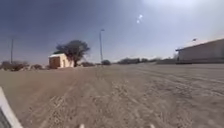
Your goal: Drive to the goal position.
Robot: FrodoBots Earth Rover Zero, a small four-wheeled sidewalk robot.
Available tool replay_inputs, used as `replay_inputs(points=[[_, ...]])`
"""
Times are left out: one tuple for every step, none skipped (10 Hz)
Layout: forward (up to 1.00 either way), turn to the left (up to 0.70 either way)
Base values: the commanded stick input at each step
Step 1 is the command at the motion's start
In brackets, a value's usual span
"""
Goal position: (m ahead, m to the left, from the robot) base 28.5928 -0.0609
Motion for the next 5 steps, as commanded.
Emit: replay_inputs(points=[[0.70, 0.00], [0.70, 0.00], [0.70, 0.00], [0.70, 0.00], [0.70, 0.00]])
